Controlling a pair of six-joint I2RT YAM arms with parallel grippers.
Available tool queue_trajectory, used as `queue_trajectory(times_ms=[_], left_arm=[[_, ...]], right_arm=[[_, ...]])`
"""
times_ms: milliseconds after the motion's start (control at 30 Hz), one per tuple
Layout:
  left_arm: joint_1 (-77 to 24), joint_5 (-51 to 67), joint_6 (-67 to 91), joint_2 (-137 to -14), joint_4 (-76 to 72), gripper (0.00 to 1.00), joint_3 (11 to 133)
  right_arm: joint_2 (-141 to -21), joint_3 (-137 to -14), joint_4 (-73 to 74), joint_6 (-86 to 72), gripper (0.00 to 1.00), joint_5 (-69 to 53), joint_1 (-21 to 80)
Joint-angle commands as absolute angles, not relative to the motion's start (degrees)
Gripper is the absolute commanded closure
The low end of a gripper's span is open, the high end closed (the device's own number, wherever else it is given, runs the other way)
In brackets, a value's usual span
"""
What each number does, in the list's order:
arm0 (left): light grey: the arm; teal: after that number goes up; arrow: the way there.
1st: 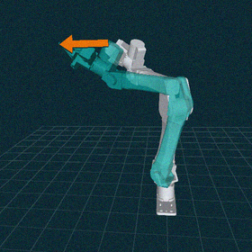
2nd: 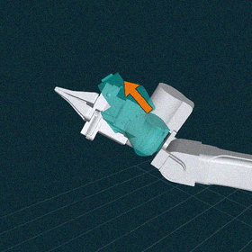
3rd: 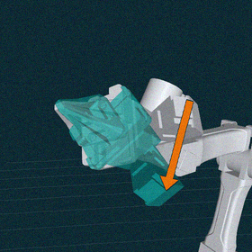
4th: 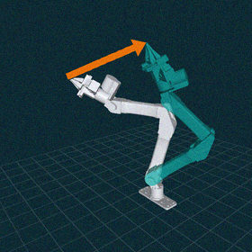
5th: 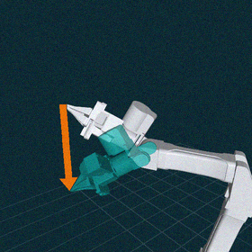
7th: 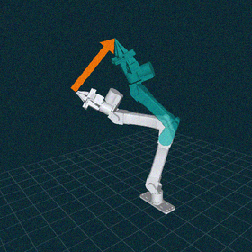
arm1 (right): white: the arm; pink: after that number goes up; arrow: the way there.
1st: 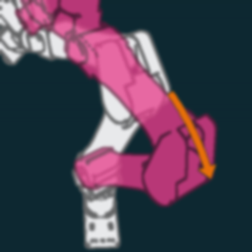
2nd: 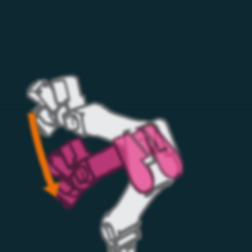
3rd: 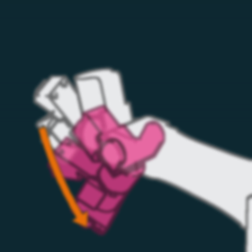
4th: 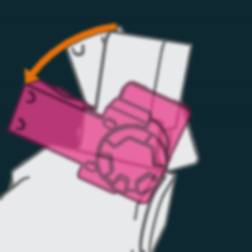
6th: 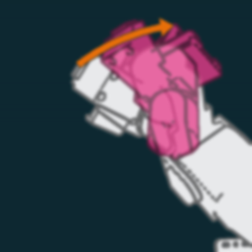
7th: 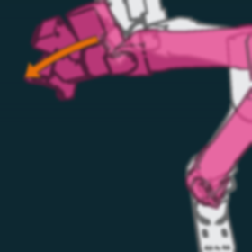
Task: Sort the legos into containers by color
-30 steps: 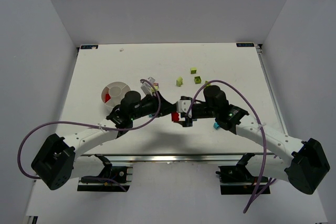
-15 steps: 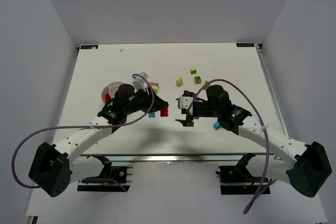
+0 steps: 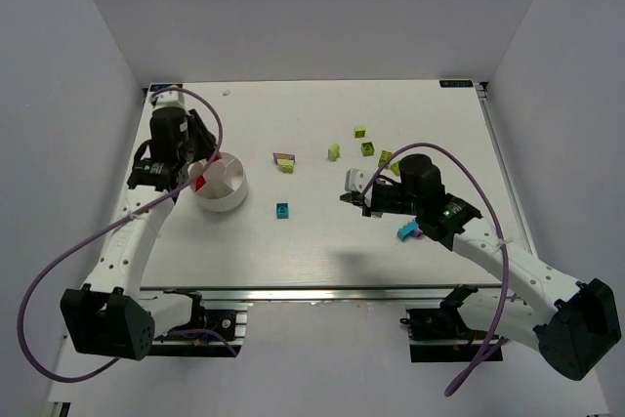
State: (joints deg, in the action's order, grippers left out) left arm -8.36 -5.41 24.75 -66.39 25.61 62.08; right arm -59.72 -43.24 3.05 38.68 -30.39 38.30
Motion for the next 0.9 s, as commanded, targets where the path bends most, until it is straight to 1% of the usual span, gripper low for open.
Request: queue_trajectory(times_ms=[0,133,233,433,867], left_arm=[[-3.7,-17.7,24.2,-67.2,30.8,1.00,63.6],[-1.7,-27.7,26.5,-66.0,22.3,1.00,60.2],[-1.5,-29.0,26.2,-67.4,18.0,1.00,58.9],[-1.2,-27.9,23.5,-72.1,14.0,1.00,58.0],[-0.7,-24.0,22.2,-75.2,7.7,1.00,52.7]], right_arm=[[-59.3,-43.1,1.8,37.1,1.00,-31.7,37.8],[-59.3,-42.4,0.6,36.6,1.00,-31.5,37.7],[-59.2,-42.0,0.6,36.6,0.98,-31.4,37.5],[-59.1,-41.5,0.6,36.2,0.97,-31.4,37.0],[-59.2,-41.0,-1.2,35.4,0.95,-31.4,36.4]])
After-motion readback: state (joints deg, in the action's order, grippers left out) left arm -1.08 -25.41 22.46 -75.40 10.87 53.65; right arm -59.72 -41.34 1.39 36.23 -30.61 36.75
